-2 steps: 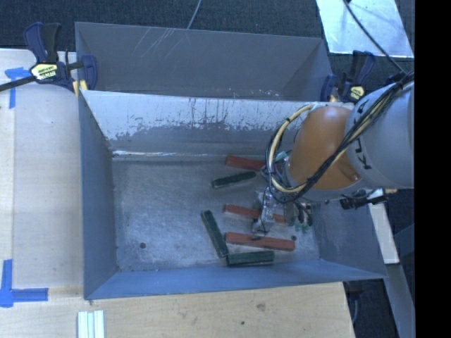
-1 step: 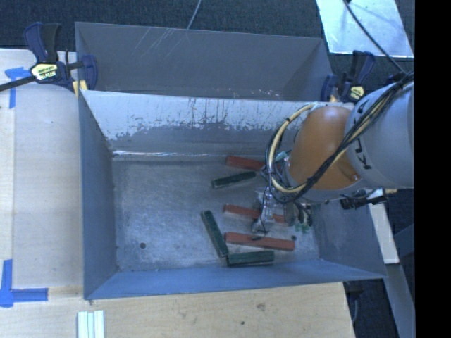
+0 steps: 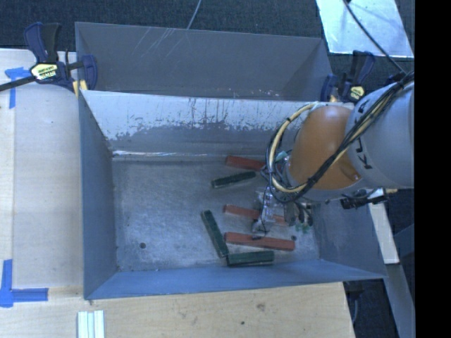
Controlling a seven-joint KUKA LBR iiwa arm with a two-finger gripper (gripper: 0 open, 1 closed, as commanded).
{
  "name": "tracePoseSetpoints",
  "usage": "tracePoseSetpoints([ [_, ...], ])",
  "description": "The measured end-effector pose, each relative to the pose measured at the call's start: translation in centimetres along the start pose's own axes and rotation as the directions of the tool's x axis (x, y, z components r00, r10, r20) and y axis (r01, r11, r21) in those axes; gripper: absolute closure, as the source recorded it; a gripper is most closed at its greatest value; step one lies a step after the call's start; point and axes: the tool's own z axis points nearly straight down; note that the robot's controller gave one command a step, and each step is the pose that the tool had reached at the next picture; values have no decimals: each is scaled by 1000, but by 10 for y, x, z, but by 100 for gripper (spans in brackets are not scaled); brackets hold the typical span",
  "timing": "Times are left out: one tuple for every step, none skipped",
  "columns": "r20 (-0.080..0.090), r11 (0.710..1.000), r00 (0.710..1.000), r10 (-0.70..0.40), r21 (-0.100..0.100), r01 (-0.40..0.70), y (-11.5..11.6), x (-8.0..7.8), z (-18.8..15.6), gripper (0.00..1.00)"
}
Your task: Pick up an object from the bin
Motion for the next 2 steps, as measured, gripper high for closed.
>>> tracePoseSetpoints([
  [-4,1000,1000,0,0,0,0,0,-6,100],
  [-3,1000,1000,-1,0,1,0,0,-10,100],
])
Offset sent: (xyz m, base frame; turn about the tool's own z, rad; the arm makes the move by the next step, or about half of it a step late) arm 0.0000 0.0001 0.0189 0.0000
